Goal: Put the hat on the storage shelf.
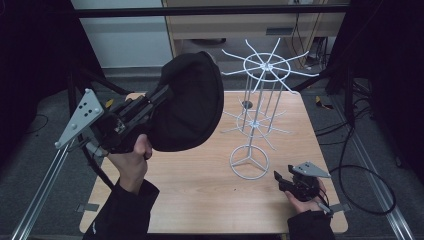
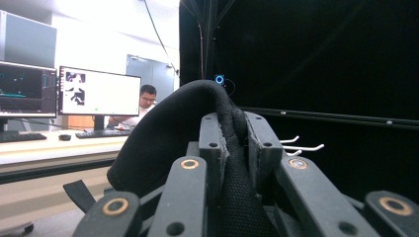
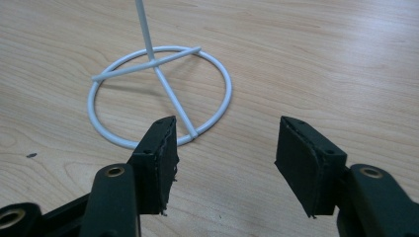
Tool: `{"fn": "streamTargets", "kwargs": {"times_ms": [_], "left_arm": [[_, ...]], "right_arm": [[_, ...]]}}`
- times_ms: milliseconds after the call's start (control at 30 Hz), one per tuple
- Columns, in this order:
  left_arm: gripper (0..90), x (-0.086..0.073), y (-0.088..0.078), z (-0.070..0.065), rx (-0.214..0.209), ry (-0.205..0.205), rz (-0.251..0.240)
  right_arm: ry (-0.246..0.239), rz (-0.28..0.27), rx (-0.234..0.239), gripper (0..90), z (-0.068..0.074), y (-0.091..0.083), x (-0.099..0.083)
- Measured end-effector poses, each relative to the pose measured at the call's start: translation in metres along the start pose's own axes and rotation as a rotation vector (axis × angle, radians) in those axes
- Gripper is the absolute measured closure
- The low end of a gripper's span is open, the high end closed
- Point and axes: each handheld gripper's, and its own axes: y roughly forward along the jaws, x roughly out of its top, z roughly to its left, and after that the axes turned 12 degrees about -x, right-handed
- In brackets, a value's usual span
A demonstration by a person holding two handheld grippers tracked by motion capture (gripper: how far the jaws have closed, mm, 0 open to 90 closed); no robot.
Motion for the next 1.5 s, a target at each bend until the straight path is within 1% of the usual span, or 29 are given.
{"fn": "streamTargets", "kwargs": {"times_ms": [233,267,333,500,567,667,767,900,1033,1200,1267,1400,1433,1500], "left_arm": [[78.8,0.002,0.011,-0.002,-0.01,0.01,-0.006],[78.8,0.002,0.012,-0.003,-0.009,0.011,-0.006],[78.8,0.002,0.011,-0.003,0.001,0.019,-0.001],[78.8,0.005,0.002,0.0,0.014,0.021,-0.004],[78.8,0.007,-0.002,0.001,0.018,0.021,-0.012],[78.8,0.012,-0.005,0.0,0.012,0.031,-0.036],[78.8,0.017,-0.003,-0.002,0.0,0.037,-0.044],[78.8,0.019,0.005,-0.005,-0.013,0.044,-0.041],[78.8,0.016,0.018,-0.005,-0.036,0.031,-0.036],[78.8,0.007,0.033,-0.004,-0.058,0.013,-0.021],[78.8,0.003,0.038,-0.002,-0.069,-0.003,-0.017],[78.7,-0.006,0.045,0.004,-0.086,-0.037,0.006],[78.6,-0.01,0.045,0.006,-0.095,-0.057,0.011],[78.5,-0.014,0.045,0.009,-0.107,-0.082,0.013]], "right_arm": [[-0.004,0.004,0.003,41.4,0.001,0.001,0.0],[0.005,0.01,0.006,41.5,0.001,0.0,0.0],[-0.003,0.007,0.003,41.6,0.001,0.001,-0.001],[-0.003,0.008,0.001,41.8,0.001,0.001,-0.001],[-0.004,0.009,0.001,41.9,0.001,0.001,-0.001],[-0.006,0.008,0.001,42.1,0.001,0.001,-0.001],[-0.006,0.01,0.0,42.1,0.001,0.001,-0.001],[-0.004,0.008,0.002,42.1,0.001,0.001,-0.001],[-0.004,0.008,0.002,42.2,0.001,0.001,-0.001],[-0.005,0.008,0.005,42.2,0.0,0.001,-0.001],[-0.003,0.009,0.006,42.2,0.0,0.001,-0.001],[-0.005,0.008,0.009,42.2,0.0,0.001,-0.001],[0.002,0.013,0.012,42.2,0.001,0.0,-0.001],[-0.007,0.009,0.007,42.2,0.0,0.001,-0.001]]}}
